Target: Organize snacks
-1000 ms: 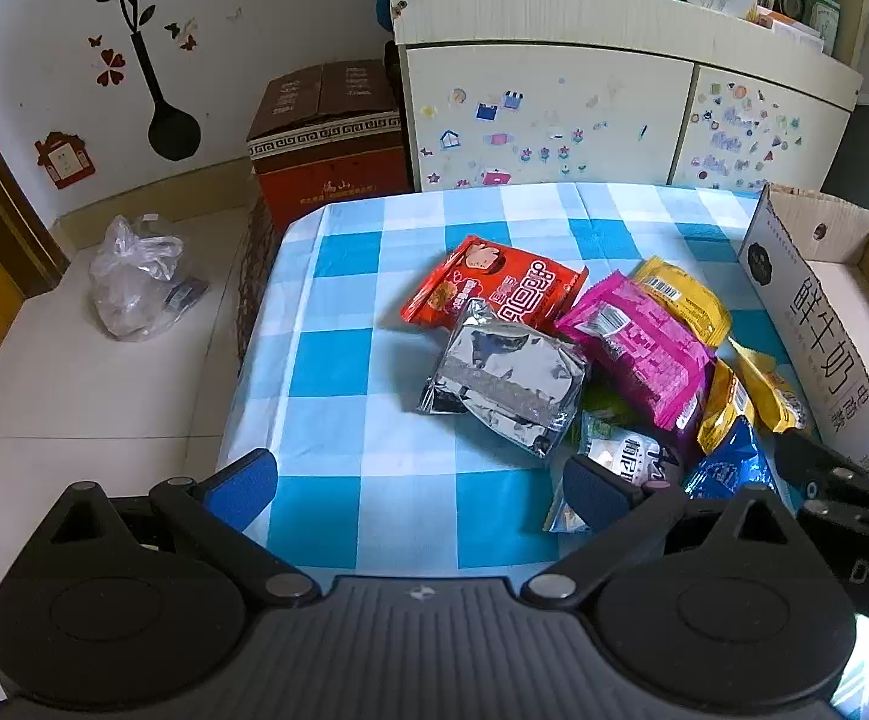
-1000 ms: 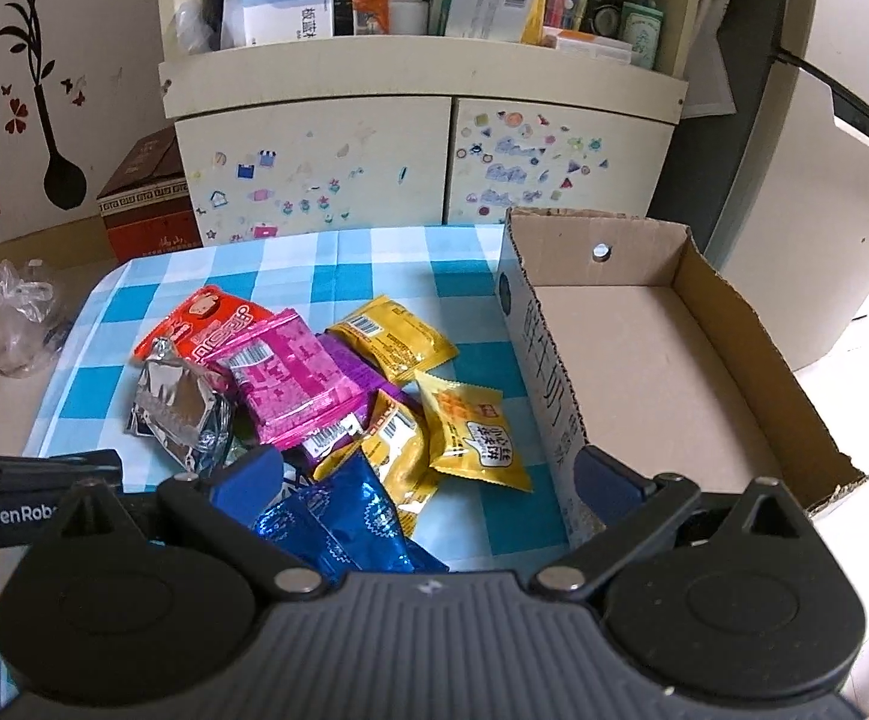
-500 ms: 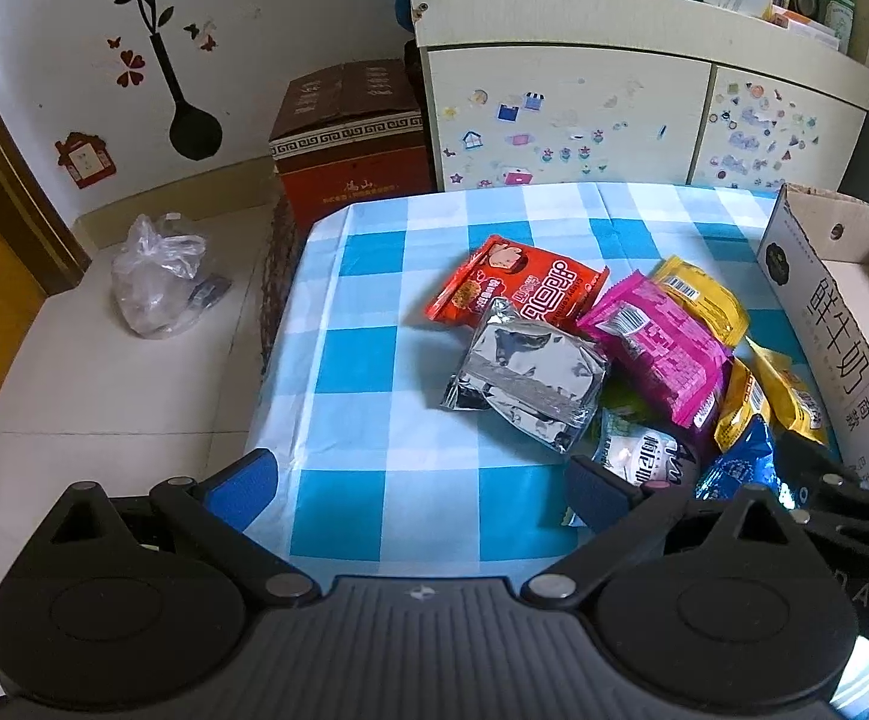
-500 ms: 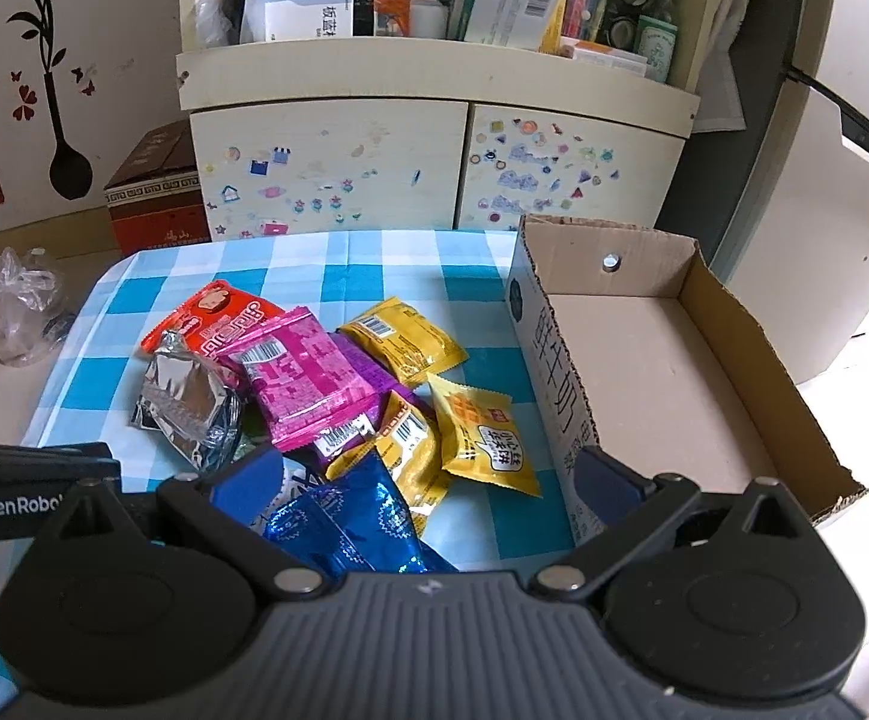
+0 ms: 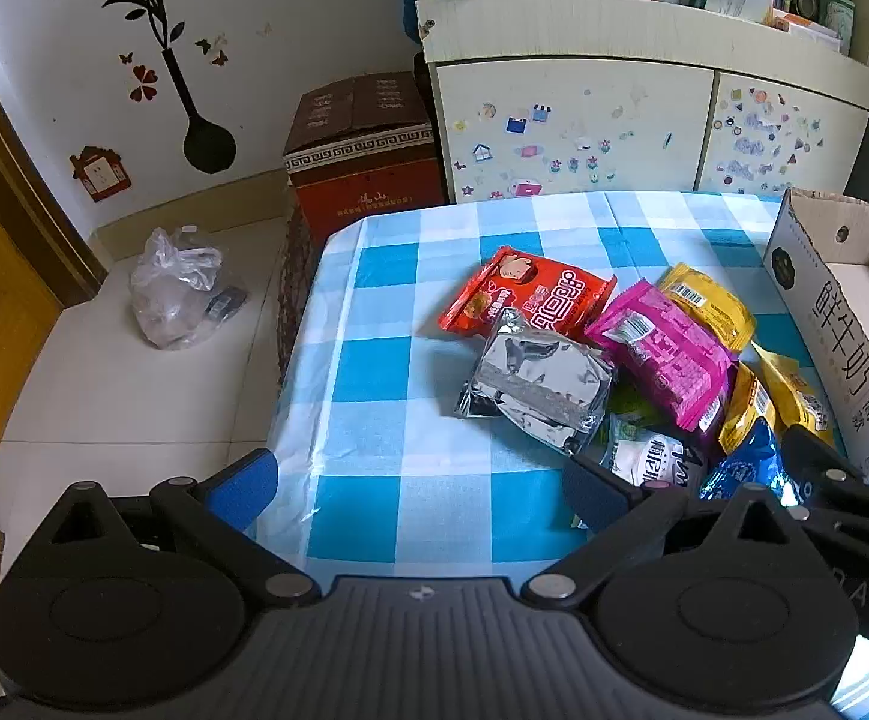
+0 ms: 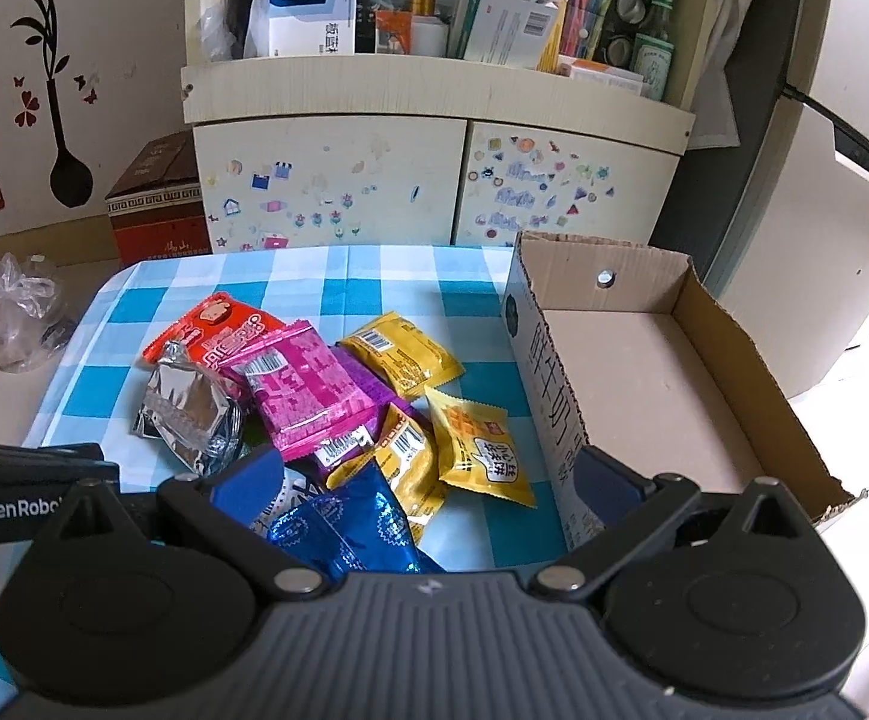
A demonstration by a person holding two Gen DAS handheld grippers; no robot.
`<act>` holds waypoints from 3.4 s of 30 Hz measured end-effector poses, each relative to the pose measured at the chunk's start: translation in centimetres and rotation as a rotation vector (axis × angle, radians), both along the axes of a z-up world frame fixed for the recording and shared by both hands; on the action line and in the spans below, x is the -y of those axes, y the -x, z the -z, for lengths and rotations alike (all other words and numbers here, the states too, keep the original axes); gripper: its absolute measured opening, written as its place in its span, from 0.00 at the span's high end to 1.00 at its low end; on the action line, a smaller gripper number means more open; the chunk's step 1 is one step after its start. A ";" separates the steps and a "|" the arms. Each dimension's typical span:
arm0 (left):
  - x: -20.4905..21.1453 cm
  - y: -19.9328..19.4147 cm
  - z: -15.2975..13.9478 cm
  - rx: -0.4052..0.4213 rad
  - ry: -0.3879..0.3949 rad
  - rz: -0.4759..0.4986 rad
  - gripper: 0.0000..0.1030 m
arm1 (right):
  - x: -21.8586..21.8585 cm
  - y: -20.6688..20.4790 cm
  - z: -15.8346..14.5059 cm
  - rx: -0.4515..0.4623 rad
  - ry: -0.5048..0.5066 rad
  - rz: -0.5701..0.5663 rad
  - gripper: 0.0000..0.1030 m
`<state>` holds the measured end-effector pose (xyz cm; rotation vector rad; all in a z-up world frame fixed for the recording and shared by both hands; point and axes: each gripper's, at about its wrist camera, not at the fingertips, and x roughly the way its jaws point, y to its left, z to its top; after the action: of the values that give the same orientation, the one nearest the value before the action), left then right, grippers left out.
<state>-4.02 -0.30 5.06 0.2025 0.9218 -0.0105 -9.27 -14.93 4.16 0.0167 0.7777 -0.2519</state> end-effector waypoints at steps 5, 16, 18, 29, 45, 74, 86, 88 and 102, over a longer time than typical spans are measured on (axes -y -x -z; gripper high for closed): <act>0.0 0.0 -0.1 0.000 0.000 -0.002 0.01 | 0.0 0.0 0.0 0.000 0.001 0.000 0.01; -0.1 0.1 -0.3 0.005 0.002 -0.001 0.01 | -0.1 0.2 -0.3 0.005 0.011 0.002 0.01; -0.1 0.1 -0.3 0.004 0.001 -0.002 0.01 | 0.0 0.2 -0.3 0.005 0.011 0.002 0.01; -0.1 0.2 -0.4 0.010 0.000 -0.003 0.01 | 0.0 0.3 -0.6 0.010 0.015 0.003 0.01; 0.0 0.2 -0.7 0.007 -0.003 -0.006 0.01 | 0.0 0.4 -0.9 0.015 0.008 0.002 0.01; -2.5 -1.2 0.8 -0.055 0.082 -0.079 0.01 | 0.9 1.4 0.6 -0.022 -0.189 -0.178 0.09; -3.5 -2.4 1.9 -0.104 0.265 -0.101 0.01 | 2.8 3.1 3.3 -0.060 -0.316 -0.224 0.20; -3.4 -2.5 2.1 -0.106 0.272 -0.100 0.01 | 2.9 2.8 3.6 -0.055 -0.323 -0.216 0.20; -2.8 -3.4 4.0 -0.147 0.353 -0.081 0.01 | 1.4 0.2 6.6 -0.068 -0.241 -0.213 0.14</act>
<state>-0.62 2.53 1.04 -0.1655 1.0571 -0.1140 -9.46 -16.29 -2.46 0.1524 0.8674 0.0439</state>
